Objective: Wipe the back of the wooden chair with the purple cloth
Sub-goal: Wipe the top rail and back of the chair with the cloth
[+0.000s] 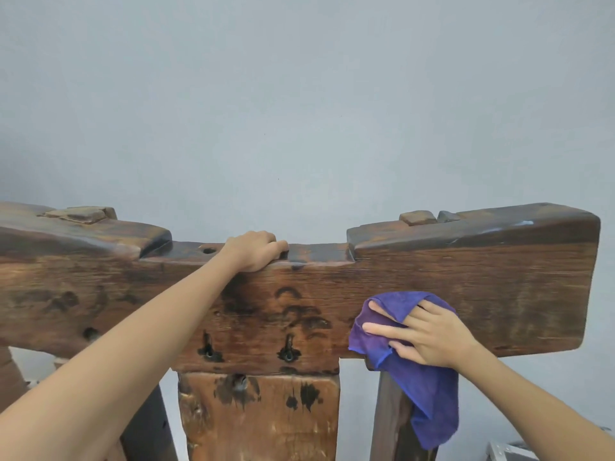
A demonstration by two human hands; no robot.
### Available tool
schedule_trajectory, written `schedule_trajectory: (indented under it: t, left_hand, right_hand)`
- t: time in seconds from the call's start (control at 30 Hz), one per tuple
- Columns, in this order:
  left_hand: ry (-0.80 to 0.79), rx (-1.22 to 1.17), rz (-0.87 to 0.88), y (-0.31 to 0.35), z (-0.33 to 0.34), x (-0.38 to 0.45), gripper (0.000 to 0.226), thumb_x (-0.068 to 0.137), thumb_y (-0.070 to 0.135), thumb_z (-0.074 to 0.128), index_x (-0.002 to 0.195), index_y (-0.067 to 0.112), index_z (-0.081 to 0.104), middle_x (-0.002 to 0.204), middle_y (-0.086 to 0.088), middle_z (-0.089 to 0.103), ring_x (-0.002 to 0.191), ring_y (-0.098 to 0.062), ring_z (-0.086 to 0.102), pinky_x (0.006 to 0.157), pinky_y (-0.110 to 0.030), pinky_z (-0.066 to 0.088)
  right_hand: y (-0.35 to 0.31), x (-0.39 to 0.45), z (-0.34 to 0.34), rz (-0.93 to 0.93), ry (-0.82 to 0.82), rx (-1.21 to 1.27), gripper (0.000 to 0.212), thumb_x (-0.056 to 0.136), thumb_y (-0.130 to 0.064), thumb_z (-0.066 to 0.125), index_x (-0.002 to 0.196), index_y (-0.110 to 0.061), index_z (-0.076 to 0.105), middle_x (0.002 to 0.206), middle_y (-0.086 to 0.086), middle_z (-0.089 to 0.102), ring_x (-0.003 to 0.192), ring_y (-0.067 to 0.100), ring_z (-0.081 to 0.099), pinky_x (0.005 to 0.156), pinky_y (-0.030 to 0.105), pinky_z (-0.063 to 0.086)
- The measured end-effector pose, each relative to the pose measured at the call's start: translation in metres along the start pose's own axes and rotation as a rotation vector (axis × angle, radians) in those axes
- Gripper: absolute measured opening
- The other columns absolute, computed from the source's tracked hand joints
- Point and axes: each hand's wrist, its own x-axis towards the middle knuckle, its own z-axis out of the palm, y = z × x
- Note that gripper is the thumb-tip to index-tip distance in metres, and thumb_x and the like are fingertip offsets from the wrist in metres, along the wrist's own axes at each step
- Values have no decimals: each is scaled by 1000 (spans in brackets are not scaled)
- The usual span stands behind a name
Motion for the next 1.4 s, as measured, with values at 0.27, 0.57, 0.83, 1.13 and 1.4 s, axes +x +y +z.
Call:
schedule_trajectory:
  t: [0.27, 0.57, 0.83, 1.13, 1.4]
  left_hand:
    - [32, -46, -31, 1, 0, -2, 46, 78, 62, 31, 79, 26, 60, 98, -3, 68, 94, -29, 59, 93, -46, 47]
    - [41, -33, -30, 2, 1, -1, 42, 78, 57, 34, 77, 25, 60, 94, -1, 68, 92, -27, 59, 87, -41, 47]
    - [75, -8, -19, -2, 4, 3, 41, 77, 57, 36, 77, 25, 61, 103, -5, 70, 96, -29, 59, 87, -41, 46]
    - [-13, 52, 2, -5, 4, 6, 60, 77, 55, 15, 101, 24, 61, 127, -4, 65, 111, -29, 57, 96, -49, 42]
    - [8, 35, -22, -2, 3, 2, 60, 87, 52, 21, 116, 20, 62, 133, -7, 64, 118, -31, 57, 102, -49, 41]
  right_hand:
    - [46, -2, -33, 208, 78, -51, 54, 95, -45, 49, 149, -41, 44, 160, 1, 38, 113, 28, 56, 86, 41, 41]
    - [22, 78, -31, 637, 250, -87, 45, 99, -38, 44, 140, -29, 58, 163, 11, 34, 119, 41, 54, 98, 49, 37]
    - [-55, 164, -20, 998, 370, 7, 39, 99, -38, 45, 130, -31, 66, 149, 4, 55, 113, 35, 55, 105, 51, 34]
    - [-122, 204, 6, 857, 299, 84, 52, 101, -37, 32, 144, -21, 56, 148, 3, 56, 119, 24, 61, 97, 46, 38]
    - [-137, 198, 17, 732, 338, 51, 70, 98, -39, 42, 160, -15, 22, 163, 8, 28, 129, 26, 45, 89, 45, 46]
